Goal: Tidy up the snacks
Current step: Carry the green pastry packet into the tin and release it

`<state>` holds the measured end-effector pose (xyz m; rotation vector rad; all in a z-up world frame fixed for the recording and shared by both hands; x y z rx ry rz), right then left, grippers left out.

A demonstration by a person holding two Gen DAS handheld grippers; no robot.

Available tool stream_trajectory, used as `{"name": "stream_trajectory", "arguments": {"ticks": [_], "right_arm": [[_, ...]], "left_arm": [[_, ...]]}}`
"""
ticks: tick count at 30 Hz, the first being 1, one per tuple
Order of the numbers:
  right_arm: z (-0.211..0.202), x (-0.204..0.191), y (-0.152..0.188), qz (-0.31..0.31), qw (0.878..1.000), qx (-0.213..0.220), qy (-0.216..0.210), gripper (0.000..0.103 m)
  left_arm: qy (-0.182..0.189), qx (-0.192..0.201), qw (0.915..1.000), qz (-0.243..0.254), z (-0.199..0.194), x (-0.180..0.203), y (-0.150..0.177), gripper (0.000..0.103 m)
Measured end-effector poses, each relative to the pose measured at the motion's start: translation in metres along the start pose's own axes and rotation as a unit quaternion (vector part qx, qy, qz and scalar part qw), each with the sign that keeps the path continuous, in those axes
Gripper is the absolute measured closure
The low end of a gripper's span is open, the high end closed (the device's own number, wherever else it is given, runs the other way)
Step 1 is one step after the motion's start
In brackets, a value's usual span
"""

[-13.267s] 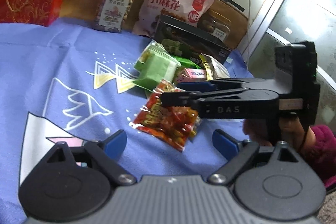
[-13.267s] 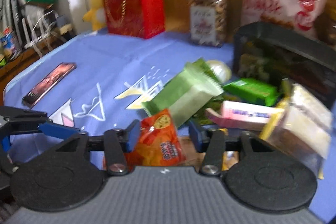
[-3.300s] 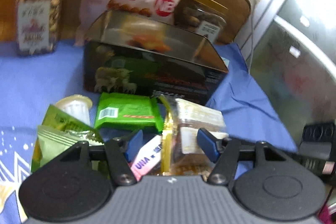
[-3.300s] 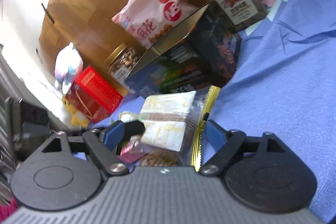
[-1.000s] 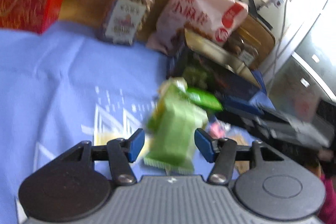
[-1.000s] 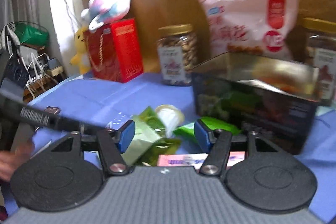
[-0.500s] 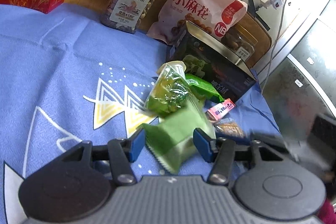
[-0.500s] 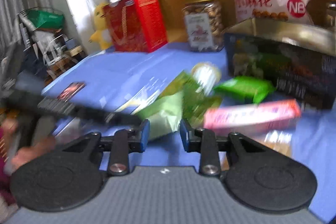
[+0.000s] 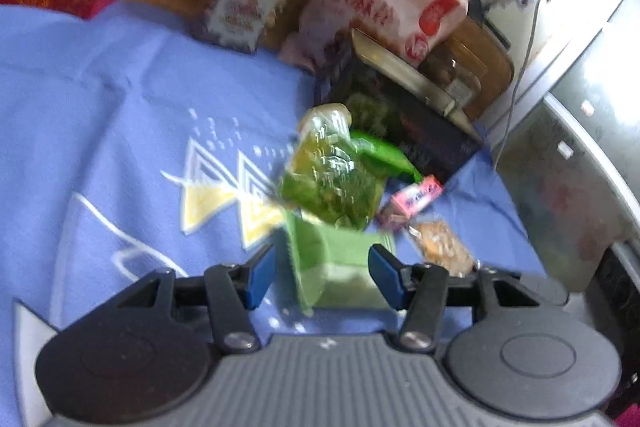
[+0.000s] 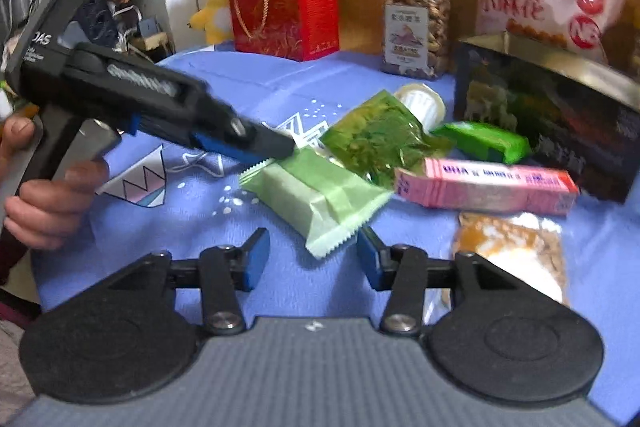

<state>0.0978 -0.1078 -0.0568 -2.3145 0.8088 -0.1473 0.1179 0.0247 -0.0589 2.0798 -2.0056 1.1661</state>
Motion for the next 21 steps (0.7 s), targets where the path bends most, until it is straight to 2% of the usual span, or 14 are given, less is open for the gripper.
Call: {"name": "stream_trajectory", "arguments": {"ticks": [1,3,5,7,11,15,21], "right_arm": [[0.003,0.000,-0.002,-0.003,1.000,0.000,0.003,0.054],[0.005,-0.001,-0.006,-0.003,1.000,0.006,0.006,0.073],[0.004,0.001,-0.007,0.000,1.000,0.010,0.021,0.073],[-0.001,0.003,-0.008,0.004,1.000,0.021,0.021,0.074],[-0.024,0.009,-0.020,0.010,0.997,0.065,0.031,0.074],[-0.043,0.029,-0.041,0.014,0.992,0.109,0.061,0.074],[-0.051,0.077,-0.075,0.025,0.983,0.142,0.115,0.074]], "left_arm": [[-0.007,-0.001,0.9999,0.009,0.003,0.004,0.001,0.053],[-0.023,-0.001,0.9994,0.025,0.005,0.012,0.001,0.055],[-0.026,0.001,0.9991,0.032,0.003,0.017,-0.001,0.055],[-0.014,0.009,0.9992,0.036,-0.005,0.022,-0.006,0.055],[-0.011,0.036,0.9971,0.066,-0.020,0.045,-0.028,0.055],[-0.012,0.064,0.9918,0.110,-0.024,0.075,-0.063,0.055],[-0.022,0.089,0.9833,0.157,-0.002,0.108,-0.130,0.055]]}}
Point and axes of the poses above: each gripper's, at about its wrist camera, not at the fingertips, and z roughly the way its jaws point, x to its right, y to its underside, the point moved 9 cm from there along z, roughly the way its jaws point, and after that the axes turned 15 degrees about -x, right-handed, at the moved point
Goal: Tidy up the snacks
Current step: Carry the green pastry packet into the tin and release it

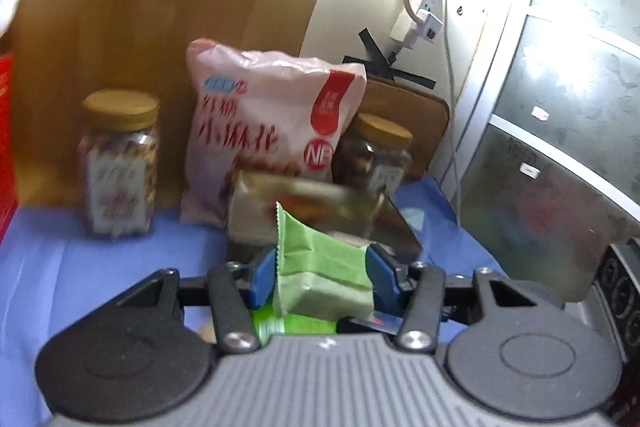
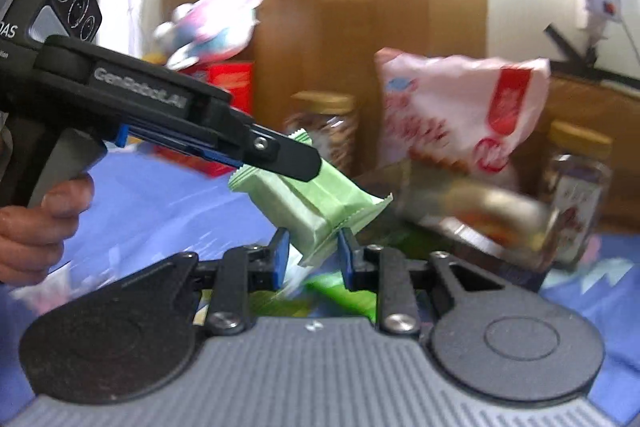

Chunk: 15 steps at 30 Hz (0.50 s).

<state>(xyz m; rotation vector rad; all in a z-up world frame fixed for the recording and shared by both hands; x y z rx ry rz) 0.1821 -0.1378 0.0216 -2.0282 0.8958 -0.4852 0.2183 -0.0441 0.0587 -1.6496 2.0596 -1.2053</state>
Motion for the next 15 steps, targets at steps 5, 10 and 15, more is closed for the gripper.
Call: {"name": "stream_trajectory", "arguments": {"ticks": [5,10,15], "right_arm": [[0.025,0.042,-0.022,0.019,0.999,0.010,0.031,0.074],[0.054,0.070,-0.026,0.038,0.998,-0.001,0.047,0.072],[0.062,0.082,-0.015,0.056,0.996,-0.002,0.064,0.072]], "left_arm": [[-0.002,-0.028,0.9993,-0.023,0.054,-0.019,-0.032,0.055],[-0.014,-0.049,0.9981,-0.034,0.094,-0.030,-0.040,0.055],[-0.032,-0.043,0.9980,-0.033,0.102,-0.033,-0.043,0.055]]}}
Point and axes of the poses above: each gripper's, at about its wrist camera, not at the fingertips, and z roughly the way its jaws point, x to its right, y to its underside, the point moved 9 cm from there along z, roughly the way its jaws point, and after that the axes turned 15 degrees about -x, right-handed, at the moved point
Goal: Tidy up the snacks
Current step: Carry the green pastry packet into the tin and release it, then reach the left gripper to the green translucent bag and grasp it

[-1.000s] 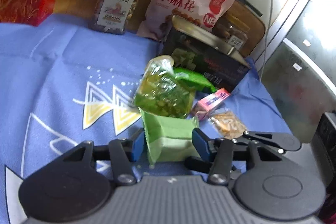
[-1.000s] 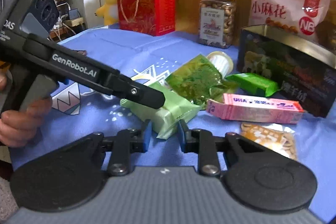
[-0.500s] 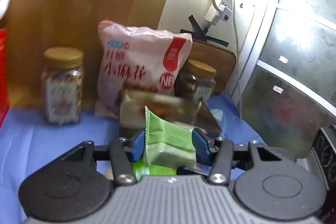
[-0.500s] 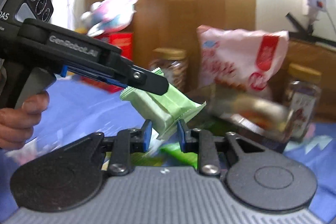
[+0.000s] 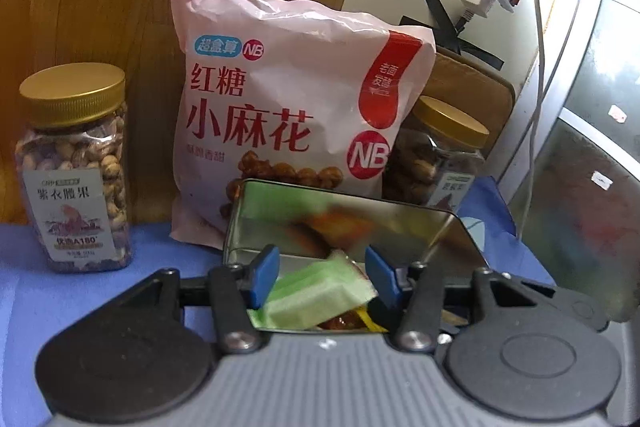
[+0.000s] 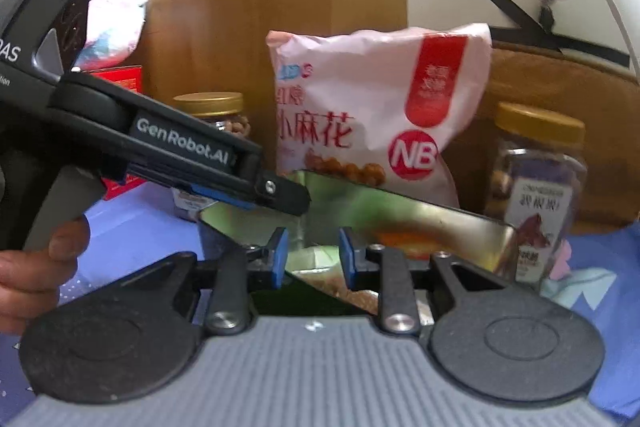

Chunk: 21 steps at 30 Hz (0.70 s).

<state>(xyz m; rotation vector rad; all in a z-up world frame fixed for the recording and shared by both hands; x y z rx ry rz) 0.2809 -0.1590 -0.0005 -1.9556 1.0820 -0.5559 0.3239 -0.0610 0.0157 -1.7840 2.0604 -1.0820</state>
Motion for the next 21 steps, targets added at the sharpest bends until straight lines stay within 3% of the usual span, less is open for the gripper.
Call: {"name": "stream_trajectory", "arguments": {"ticks": [6,12,17,21], "right_arm": [[-0.019,0.004,-0.004,0.017,1.000,0.012,-0.004,0.068],[-0.050,-0.002,0.014,0.040,0.999,0.014,-0.030,0.059],[-0.044,-0.029,0.035,0.056,0.994,-0.038,-0.084,0.059],[-0.029,-0.067,0.044,0.041,0.983,-0.089,-0.152,0.058]], "left_arm": [[-0.006,0.022,0.9997,-0.002,-0.033,-0.001,0.007,0.055],[-0.020,0.029,0.9993,-0.010,-0.073,-0.018,0.046,0.053],[-0.048,-0.003,0.9968,-0.064,-0.075,-0.055,0.081,0.053],[-0.017,-0.024,0.9933,-0.112,-0.074,-0.076,0.108,0.046]]}}
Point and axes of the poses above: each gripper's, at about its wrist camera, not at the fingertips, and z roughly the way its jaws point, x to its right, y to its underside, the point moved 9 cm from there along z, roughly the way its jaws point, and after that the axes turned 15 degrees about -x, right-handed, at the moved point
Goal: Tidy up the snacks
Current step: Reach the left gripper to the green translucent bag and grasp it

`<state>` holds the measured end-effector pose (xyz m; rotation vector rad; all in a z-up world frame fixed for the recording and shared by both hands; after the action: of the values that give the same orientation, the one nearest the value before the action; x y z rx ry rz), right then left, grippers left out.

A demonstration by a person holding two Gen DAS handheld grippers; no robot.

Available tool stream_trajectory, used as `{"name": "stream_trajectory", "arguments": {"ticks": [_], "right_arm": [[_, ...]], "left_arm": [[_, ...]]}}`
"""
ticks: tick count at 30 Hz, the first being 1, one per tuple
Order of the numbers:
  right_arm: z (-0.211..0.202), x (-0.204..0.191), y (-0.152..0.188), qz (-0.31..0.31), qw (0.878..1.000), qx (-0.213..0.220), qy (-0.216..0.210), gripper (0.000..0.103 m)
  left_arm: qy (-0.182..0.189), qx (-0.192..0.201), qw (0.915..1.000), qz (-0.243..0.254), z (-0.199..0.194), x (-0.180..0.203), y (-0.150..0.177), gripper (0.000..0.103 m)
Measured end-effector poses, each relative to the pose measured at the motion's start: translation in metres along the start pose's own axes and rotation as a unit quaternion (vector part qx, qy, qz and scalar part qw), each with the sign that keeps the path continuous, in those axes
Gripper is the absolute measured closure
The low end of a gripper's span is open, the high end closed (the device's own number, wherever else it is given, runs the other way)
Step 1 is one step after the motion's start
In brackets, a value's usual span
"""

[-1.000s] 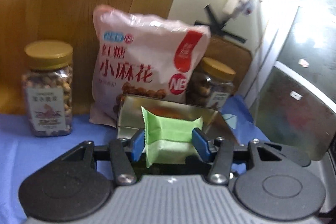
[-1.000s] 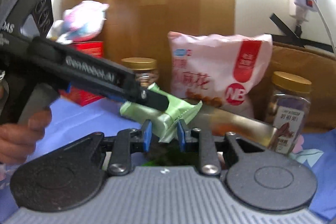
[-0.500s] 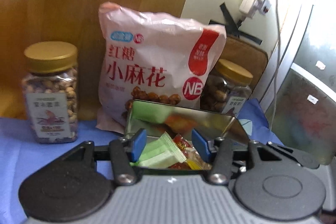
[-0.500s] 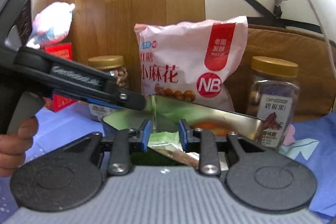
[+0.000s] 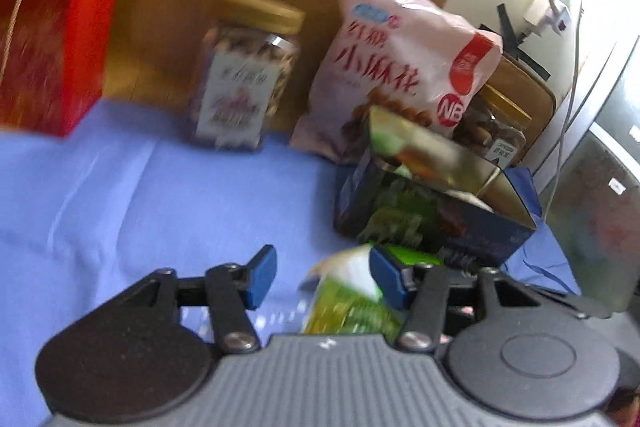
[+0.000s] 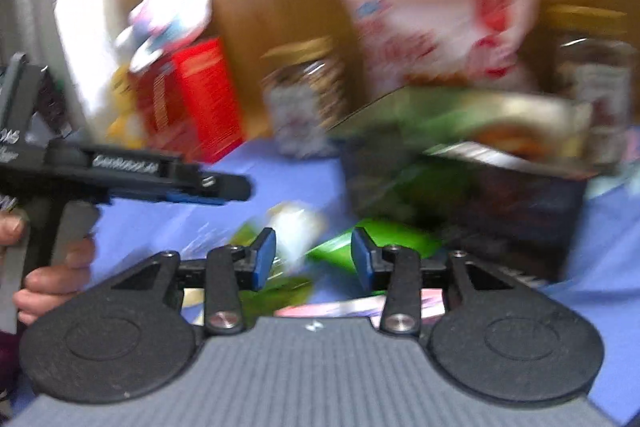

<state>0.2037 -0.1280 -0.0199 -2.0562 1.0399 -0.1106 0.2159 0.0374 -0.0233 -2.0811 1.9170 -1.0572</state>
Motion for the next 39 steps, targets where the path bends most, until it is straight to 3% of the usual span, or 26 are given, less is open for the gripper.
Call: {"name": "stream_trajectory", "arguments": {"ticks": [5,7,10,13,16,22,27,28,30,32,34,39], "right_arm": [[0.031,-0.027,0.011,-0.058,0.996,-0.053,0.032,0.045],[0.032,-0.035,0.017,-0.065,0.995,-0.068,0.013,0.045],[0.027,-0.048,0.030,-0.096,0.993,-0.070,0.020,0.044],[0.022,-0.060,0.045,-0.130,0.988,-0.064,0.044,0.038],[0.020,-0.067,0.058,-0.164,0.983,-0.049,0.066,0.032],[0.012,-0.055,0.057,-0.135,0.989,-0.042,0.052,0.030],[0.016,-0.056,0.058,-0.131,0.988,-0.049,0.068,0.025],[0.017,-0.056,0.058,-0.129,0.988,-0.050,0.067,0.026],[0.017,-0.054,0.058,-0.123,0.989,-0.048,0.072,0.055],[0.014,-0.047,0.057,-0.102,0.991,-0.040,0.076,0.058],[0.011,-0.043,0.055,-0.086,0.993,-0.034,0.070,0.082],[0.007,-0.030,0.053,-0.032,0.998,-0.020,0.047,0.086]], "left_arm": [[0.027,-0.041,0.9986,-0.021,0.012,-0.008,0.028,0.049],[0.037,-0.051,0.9979,-0.012,0.015,-0.004,0.040,0.052],[0.038,-0.050,0.9980,0.011,0.011,0.006,0.055,0.058],[0.054,-0.056,0.9969,0.011,0.007,0.013,0.064,0.059],[0.088,-0.057,0.9944,0.000,0.000,0.019,0.070,0.059],[0.120,-0.050,0.9916,-0.006,-0.005,0.034,0.066,0.059],[0.152,-0.050,0.9871,-0.002,-0.008,0.046,0.064,0.059],[0.148,-0.047,0.9878,0.003,-0.008,0.050,0.063,0.059],[0.136,-0.039,0.9898,0.014,-0.008,0.053,0.062,0.059],[0.140,-0.041,0.9892,0.015,-0.007,0.054,0.062,0.059],[0.142,-0.044,0.9889,0.012,-0.007,0.052,0.062,0.059],[0.138,-0.030,0.9900,0.000,-0.018,0.041,0.057,0.051]]}}
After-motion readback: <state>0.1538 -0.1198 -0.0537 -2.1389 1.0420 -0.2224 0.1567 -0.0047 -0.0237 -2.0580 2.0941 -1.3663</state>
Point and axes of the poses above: each gripper's, at about its wrist camera, not at the fingertips, and z roughly the way its jaws point, x to its right, y to its underside, the point moved 9 cm from there along z, roughly the way its jaws point, and after that the axes turned 15 degrees about -x, right-handed, at the moved point
